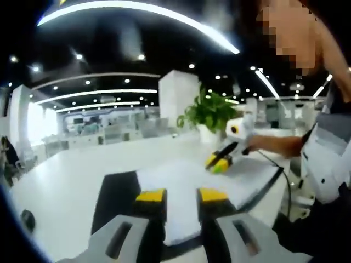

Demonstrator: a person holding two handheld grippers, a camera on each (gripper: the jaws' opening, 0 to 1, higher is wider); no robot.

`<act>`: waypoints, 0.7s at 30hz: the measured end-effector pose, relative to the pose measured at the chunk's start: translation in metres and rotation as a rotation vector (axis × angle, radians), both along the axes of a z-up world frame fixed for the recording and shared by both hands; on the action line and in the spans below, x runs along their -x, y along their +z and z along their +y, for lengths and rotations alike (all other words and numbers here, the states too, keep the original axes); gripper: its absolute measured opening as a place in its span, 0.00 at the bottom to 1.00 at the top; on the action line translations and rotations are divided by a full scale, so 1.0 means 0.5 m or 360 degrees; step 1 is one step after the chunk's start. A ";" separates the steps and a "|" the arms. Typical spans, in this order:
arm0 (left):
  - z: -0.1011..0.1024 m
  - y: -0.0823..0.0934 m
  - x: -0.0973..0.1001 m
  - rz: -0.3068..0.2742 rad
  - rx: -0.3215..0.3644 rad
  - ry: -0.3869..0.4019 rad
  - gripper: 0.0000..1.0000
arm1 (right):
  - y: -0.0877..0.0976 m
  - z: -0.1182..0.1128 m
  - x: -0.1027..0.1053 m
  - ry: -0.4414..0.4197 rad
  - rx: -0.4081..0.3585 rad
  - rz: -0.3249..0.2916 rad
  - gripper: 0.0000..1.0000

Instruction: Flip through the bound document one page at a time

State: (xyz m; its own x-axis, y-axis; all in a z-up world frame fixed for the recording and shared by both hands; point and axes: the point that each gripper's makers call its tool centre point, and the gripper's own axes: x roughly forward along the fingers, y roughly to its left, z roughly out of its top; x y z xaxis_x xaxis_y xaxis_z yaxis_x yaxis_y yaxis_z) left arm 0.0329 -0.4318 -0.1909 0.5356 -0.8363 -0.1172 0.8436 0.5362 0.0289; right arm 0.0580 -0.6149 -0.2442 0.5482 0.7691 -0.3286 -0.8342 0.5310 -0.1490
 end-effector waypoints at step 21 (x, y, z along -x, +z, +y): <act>-0.187 -0.011 -0.050 -0.0008 -0.0088 -0.0421 0.15 | 0.002 0.000 0.008 -0.0003 -0.0025 -0.0008 0.15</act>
